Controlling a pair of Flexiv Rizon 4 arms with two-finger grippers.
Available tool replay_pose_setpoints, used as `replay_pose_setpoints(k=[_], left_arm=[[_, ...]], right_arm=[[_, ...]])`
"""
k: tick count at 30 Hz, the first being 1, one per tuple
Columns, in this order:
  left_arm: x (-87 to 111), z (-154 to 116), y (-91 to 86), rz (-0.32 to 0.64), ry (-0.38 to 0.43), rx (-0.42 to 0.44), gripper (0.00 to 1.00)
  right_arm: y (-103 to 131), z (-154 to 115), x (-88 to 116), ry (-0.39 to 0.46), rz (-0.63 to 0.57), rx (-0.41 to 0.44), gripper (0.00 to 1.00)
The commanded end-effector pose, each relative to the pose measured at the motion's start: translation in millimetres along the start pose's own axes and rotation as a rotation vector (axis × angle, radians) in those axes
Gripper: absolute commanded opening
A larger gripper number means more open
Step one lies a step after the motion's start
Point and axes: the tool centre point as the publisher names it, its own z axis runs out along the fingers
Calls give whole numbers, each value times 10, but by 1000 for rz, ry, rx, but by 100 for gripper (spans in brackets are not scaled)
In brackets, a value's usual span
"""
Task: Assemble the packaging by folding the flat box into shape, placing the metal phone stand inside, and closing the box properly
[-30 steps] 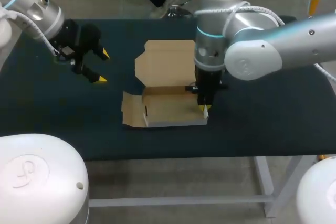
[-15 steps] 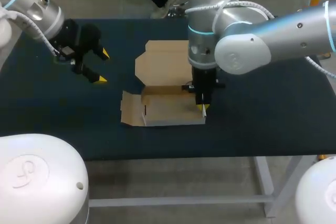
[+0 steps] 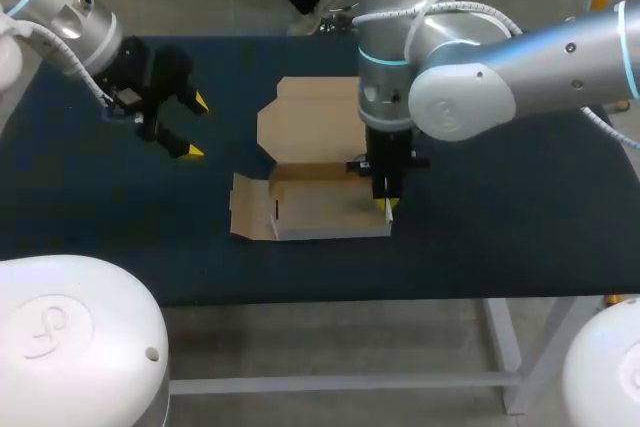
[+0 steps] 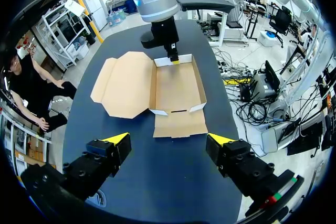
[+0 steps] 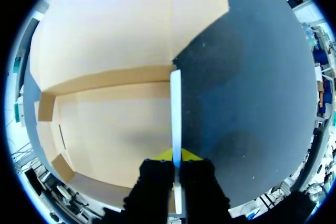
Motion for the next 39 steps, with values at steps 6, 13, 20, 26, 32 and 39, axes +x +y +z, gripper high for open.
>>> replay_pose_setpoints(k=[6, 13, 20, 26, 32, 39], left_arm=[[29, -11, -190, -393, 99, -29, 100], [149, 38, -116, -1029, 227, 107, 100], [228, 202, 28, -1413, 264, 265, 100], [219, 260, 26, -1471, 275, 234, 100], [219, 260, 26, -1471, 275, 234, 100], [196, 273, 76, -1525, 258, 298, 100]], right_arm=[[10, 14, 3, -1, -1, 3, 0], [10, 14, 3, -1, -1, 3, 0], [10, 14, 3, -1, -1, 3, 0], [10, 14, 3, -1, -1, 3, 0], [10, 14, 3, -1, -1, 3, 0], [10, 14, 3, -1, -1, 3, 0]])
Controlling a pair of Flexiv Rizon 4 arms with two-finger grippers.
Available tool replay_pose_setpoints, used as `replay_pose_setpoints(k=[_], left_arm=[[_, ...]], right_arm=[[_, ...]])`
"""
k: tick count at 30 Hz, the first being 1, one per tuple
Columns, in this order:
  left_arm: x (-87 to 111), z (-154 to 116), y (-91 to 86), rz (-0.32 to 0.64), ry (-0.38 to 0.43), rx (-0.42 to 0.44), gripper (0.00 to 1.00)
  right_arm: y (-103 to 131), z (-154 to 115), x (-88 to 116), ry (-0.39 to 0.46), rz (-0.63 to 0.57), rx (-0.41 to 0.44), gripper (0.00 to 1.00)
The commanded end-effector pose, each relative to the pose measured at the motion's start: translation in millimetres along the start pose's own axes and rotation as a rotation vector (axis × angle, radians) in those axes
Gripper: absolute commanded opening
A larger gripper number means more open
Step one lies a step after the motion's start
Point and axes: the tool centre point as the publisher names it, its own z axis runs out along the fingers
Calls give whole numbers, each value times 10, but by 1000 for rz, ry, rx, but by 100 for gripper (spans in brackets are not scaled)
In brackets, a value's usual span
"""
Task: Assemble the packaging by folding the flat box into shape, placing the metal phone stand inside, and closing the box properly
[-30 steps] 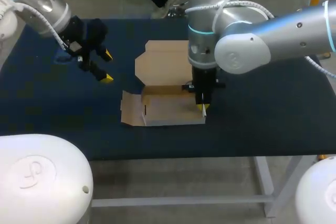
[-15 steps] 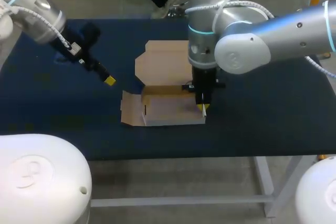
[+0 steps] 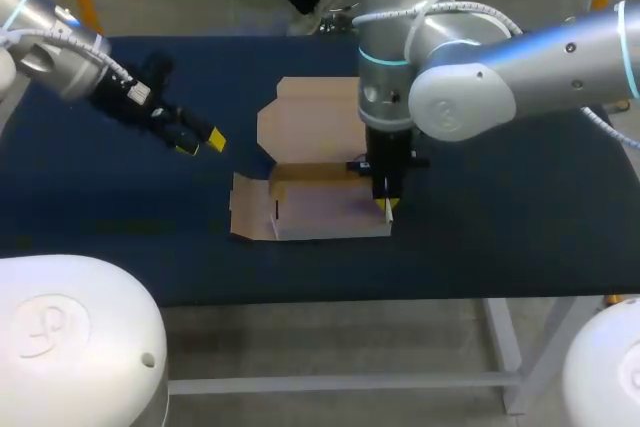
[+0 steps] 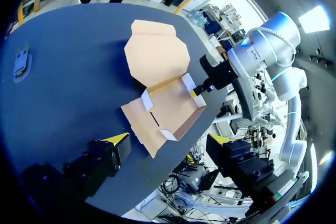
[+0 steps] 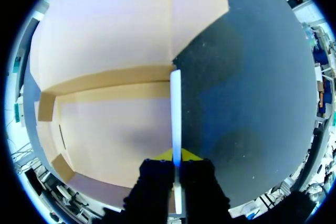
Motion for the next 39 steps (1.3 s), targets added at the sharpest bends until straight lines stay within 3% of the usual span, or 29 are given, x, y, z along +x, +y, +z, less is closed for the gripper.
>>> replay_pose_setpoints(k=[1, 15, 21, 28, 32, 39], left_arm=[[-98, 22, 45, -335, 76, 161, 100], [-291, 312, 205, -254, 28, 256, 100], [-343, 458, 231, -243, -8, 258, 100], [-436, 668, 230, -293, -47, 179, 100], [-487, 825, 227, -327, -63, 128, 93], [-558, 987, 255, -355, -61, 91, 93]], right_arm=[[11, 14, 3, -1, -1, 3, 0], [11, 14, 3, -1, -1, 3, 0], [11, 14, 3, -1, -1, 3, 0], [11, 14, 3, -1, -1, 3, 0], [11, 14, 3, -1, -1, 3, 0], [11, 14, 3, -1, -1, 3, 0]])
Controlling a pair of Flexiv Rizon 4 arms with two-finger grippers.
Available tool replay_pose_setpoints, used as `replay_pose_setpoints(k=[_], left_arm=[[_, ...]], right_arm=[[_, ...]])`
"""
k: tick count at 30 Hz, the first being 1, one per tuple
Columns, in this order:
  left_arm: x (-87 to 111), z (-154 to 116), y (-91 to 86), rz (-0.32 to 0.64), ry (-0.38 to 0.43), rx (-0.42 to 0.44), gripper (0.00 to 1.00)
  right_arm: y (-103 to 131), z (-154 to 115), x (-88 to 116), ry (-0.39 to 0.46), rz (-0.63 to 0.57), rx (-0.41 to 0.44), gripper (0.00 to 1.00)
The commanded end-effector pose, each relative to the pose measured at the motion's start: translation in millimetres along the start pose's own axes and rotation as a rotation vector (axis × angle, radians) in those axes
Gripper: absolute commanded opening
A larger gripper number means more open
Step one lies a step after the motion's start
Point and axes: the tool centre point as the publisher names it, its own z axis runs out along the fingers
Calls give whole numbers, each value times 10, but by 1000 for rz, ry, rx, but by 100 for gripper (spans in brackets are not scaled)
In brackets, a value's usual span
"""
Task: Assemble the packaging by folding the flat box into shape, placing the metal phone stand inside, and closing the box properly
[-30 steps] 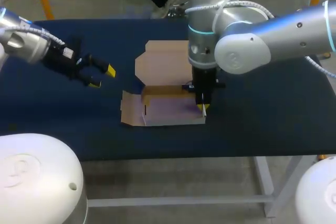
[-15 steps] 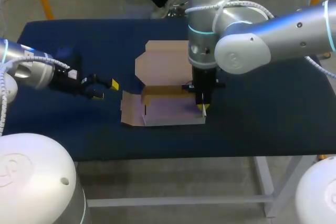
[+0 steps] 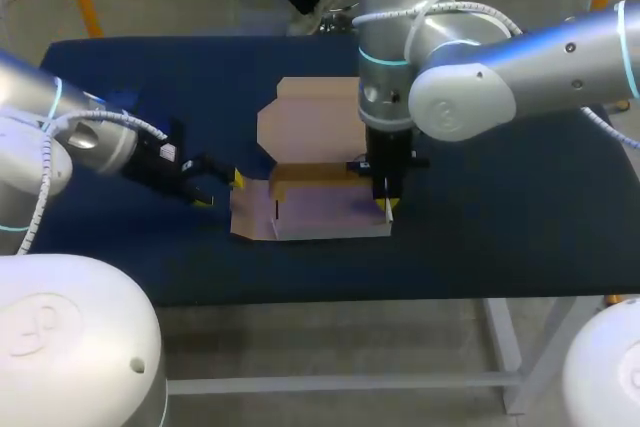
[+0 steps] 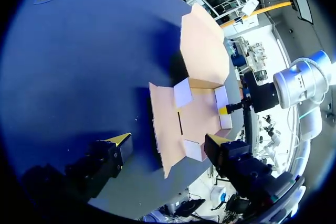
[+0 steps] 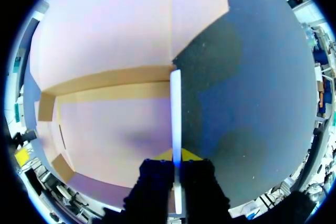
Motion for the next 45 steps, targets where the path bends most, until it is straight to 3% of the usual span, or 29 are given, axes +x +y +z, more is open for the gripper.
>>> replay_pose_setpoints(k=[1, 6, 10, 12, 14, 16, 17, 19, 26, 39, 45], left_arm=[[-55, 148, -66, -21, -8, -54, 91], [-88, 274, -74, -53, -7, -101, 77], [-94, 362, -71, -60, -6, -128, 76], [-91, 404, -67, -64, -2, -150, 68], [-74, 443, -52, -62, -14, -157, 48], [-53, 460, -40, -60, -24, -158, 41], [-32, 462, -36, -59, -35, -157, 23], [1, 461, -34, -56, -54, -156, 0], [136, 445, -42, -62, -145, -142, 0], [378, 542, -82, -51, -394, -97, 0], [472, 568, -111, -46, -418, -108, 0]], right_arm=[[11, 13, 4, -1, -1, 3, 0], [11, 13, 4, -1, -1, 3, 0], [11, 13, 4, -1, -1, 3, 0], [11, 13, 4, -1, -1, 3, 0], [11, 13, 4, -1, -1, 3, 0], [11, 13, 4, -1, -1, 3, 0], [11, 13, 4, -1, -1, 3, 0], [11, 13, 4, -1, -1, 3, 0], [11, 13, 4, -1, -1, 3, 0], [11, 13, 4, -1, -1, 3, 0], [11, 13, 4, -1, -1, 3, 0]])
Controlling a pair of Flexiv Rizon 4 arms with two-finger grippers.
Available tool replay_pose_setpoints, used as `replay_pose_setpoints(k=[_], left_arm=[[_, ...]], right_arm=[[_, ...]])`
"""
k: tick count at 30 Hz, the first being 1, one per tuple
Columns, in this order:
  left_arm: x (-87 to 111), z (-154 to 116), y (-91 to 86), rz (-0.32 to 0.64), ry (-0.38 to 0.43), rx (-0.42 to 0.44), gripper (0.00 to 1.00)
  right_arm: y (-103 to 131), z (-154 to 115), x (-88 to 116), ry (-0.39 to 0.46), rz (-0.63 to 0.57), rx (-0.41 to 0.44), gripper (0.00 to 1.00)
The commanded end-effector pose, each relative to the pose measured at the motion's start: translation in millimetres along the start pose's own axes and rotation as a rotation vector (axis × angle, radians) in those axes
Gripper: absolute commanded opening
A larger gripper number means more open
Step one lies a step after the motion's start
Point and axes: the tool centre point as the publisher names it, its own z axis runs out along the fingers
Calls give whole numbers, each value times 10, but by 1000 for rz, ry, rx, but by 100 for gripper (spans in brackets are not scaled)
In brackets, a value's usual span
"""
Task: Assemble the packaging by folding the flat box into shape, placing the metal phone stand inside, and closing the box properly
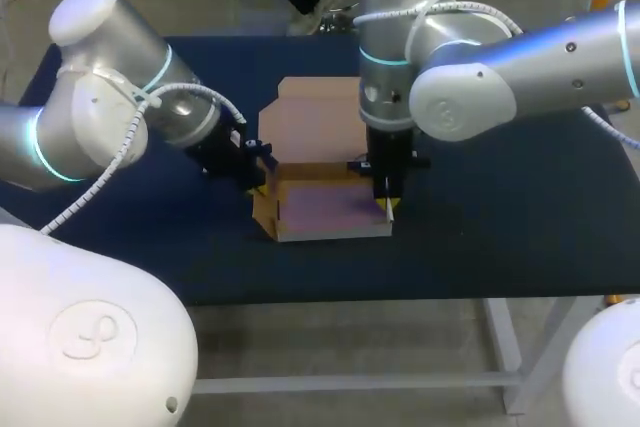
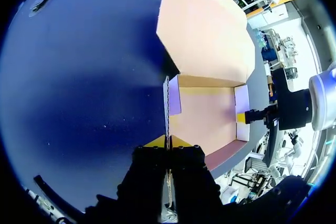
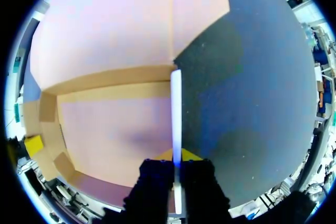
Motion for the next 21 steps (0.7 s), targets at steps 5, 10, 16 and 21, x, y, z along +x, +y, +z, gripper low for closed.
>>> replay_pose_setpoints(k=[5, 10, 16, 21], left_arm=[[127, 38, -21, -4, -147, -19, 0], [102, -13, -19, -12, -112, -18, 69], [-99, -280, -24, -57, 28, -11, 89], [-289, -490, -16, -78, 137, 5, 89]], right_arm=[[7, 15, 15, 0, -1, 3, 0], [7, 15, 15, 0, -1, 3, 0], [7, 15, 15, 0, -1, 3, 0], [7, 15, 15, 0, -1, 3, 0]])
